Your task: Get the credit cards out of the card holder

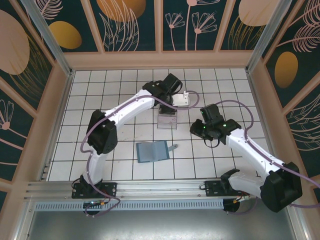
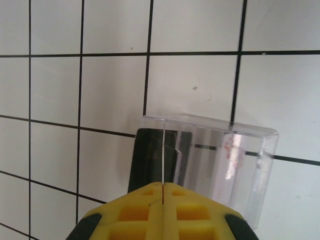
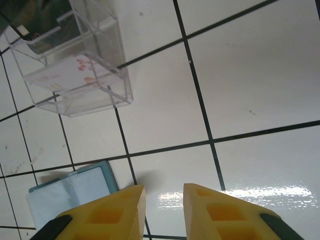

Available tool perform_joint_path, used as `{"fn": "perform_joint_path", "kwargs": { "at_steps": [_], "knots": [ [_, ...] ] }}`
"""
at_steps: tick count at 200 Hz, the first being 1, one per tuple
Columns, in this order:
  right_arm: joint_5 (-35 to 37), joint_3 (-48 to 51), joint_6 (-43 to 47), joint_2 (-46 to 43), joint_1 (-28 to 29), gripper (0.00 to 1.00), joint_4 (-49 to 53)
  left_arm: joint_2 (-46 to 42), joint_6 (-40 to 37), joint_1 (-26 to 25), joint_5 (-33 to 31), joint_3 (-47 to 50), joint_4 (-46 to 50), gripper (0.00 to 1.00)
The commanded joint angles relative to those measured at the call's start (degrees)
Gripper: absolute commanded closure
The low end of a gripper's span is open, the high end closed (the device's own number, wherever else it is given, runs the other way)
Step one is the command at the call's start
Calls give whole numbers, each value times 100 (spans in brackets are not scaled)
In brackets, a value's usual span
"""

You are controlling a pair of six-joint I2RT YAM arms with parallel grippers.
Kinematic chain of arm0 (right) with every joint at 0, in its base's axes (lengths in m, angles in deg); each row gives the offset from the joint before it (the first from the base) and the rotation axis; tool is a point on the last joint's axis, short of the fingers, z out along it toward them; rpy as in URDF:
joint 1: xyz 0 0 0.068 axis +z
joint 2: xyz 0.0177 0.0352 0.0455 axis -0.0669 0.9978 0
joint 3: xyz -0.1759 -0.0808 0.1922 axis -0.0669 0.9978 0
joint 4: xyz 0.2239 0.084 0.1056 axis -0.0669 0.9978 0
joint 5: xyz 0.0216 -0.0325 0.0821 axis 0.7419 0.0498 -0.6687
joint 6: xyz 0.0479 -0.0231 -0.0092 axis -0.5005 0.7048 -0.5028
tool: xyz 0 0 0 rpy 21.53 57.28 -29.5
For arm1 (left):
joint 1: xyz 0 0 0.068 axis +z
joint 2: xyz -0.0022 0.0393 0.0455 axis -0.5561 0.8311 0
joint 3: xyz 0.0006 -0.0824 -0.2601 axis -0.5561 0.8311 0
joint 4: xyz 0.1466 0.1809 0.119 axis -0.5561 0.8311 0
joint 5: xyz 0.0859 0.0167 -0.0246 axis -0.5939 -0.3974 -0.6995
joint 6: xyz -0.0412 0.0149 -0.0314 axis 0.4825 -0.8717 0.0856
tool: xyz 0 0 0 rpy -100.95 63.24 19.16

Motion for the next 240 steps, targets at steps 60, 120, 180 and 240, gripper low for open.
{"fn": "perform_joint_path", "kwargs": {
  "at_steps": [60, 120, 180, 240],
  "knots": [
    [33, 120, -104, -156, -43, 73, 84, 847, -441, 132, -202, -1102, 994, 100],
    [-26, 81, -43, 23, -61, 73, 18, 1023, -534, 192, -380, -1203, 1179, 100],
    [-55, 33, -47, 77, -61, 74, -11, 1233, -789, 218, -189, -1281, 1251, 100],
    [-64, 32, -54, 105, -60, 74, -27, 1221, -745, 304, -410, -1326, 859, 89]
  ]
}}
